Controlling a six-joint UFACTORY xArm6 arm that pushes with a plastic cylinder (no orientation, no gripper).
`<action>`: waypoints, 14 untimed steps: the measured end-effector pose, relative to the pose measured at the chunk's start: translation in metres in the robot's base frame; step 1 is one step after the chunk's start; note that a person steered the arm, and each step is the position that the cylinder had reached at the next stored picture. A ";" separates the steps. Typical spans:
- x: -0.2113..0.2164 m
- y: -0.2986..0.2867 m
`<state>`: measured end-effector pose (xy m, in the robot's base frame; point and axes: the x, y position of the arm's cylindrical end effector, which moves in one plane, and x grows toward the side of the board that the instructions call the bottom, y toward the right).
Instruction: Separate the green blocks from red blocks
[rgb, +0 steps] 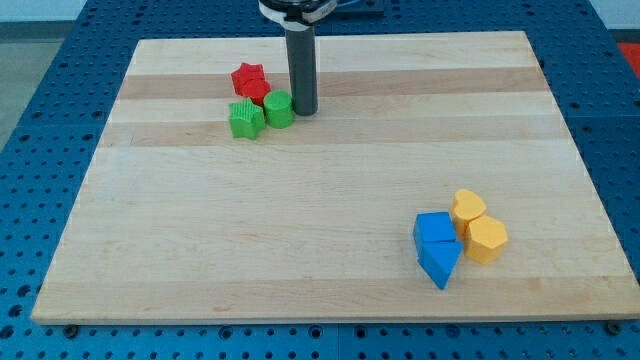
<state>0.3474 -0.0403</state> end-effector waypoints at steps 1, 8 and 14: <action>0.000 -0.005; 0.000 -0.069; 0.001 -0.138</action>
<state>0.3484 -0.1788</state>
